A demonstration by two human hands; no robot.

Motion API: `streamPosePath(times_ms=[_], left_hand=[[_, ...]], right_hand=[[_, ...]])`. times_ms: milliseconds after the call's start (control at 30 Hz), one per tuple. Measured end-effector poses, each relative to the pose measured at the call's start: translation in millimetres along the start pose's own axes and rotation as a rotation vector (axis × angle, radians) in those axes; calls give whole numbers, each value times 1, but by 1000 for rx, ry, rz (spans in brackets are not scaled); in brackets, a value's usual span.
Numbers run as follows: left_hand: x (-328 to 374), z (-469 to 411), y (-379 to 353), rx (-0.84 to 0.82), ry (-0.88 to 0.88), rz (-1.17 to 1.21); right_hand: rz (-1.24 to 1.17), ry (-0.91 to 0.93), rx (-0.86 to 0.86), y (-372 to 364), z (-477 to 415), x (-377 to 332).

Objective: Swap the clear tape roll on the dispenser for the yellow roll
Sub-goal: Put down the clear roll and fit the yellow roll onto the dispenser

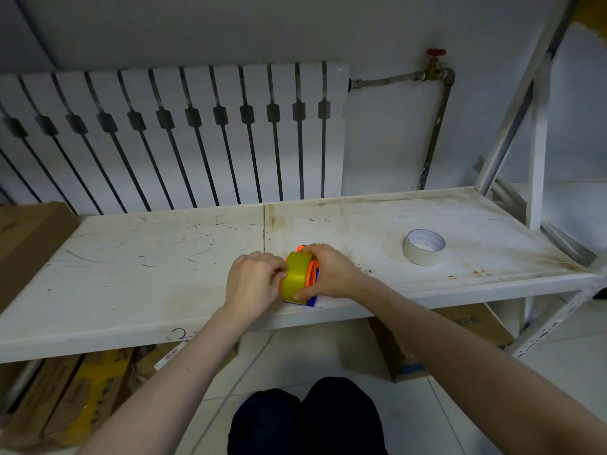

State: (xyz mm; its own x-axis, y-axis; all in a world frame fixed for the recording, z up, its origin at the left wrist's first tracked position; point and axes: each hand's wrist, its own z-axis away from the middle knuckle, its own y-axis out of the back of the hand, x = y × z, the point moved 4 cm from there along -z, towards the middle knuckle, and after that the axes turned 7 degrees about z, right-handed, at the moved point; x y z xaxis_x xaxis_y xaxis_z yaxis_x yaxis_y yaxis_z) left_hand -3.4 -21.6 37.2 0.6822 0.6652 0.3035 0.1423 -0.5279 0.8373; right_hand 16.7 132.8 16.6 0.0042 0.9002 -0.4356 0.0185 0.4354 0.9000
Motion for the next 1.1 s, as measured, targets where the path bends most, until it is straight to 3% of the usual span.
streamPosePath(times_ms=[433,633,900,1100], left_hand=[[7,1,-3,21,-20,-71],[6,-1,-4,19,23,-84],[6,-11,-3,-36,-77,-264],[0,-9,-6,-52,-108,-382]], right_hand=[[-44,0,-38,2,2,0],[192,36,-19,2,-3,-8],[238,9,-41,2,-9,-10],[358,164,213,3,13,-30]])
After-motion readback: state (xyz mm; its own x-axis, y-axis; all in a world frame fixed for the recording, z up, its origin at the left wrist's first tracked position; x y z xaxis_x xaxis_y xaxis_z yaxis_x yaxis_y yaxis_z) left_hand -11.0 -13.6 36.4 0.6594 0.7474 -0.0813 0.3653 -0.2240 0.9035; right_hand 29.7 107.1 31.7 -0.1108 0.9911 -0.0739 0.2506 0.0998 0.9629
